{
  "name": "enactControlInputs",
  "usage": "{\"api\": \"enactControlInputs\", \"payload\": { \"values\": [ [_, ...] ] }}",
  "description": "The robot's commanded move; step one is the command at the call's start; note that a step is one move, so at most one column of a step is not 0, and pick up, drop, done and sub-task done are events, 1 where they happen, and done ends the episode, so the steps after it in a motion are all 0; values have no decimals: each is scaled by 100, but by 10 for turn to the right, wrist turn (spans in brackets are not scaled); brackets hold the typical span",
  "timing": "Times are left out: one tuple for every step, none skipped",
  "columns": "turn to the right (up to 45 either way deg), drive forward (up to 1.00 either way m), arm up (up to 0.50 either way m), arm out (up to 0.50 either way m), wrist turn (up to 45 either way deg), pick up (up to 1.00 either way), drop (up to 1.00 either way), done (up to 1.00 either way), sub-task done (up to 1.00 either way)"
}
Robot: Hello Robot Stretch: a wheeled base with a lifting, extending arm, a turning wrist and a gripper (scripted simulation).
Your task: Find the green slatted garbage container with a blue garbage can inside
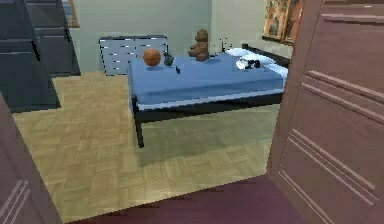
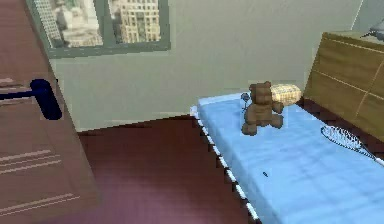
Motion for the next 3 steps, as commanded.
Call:
{"api": "enactControlInputs", "payload": {
  "values": [
    [-210, 0, 0, 0, 0, 0, 0, 0, 0],
    [0, 75, 0, 0, 0, 0, 0, 0, 0],
    [-60, 0, 0, 0, 0, 0, 0, 0, 0]
  ]
}}
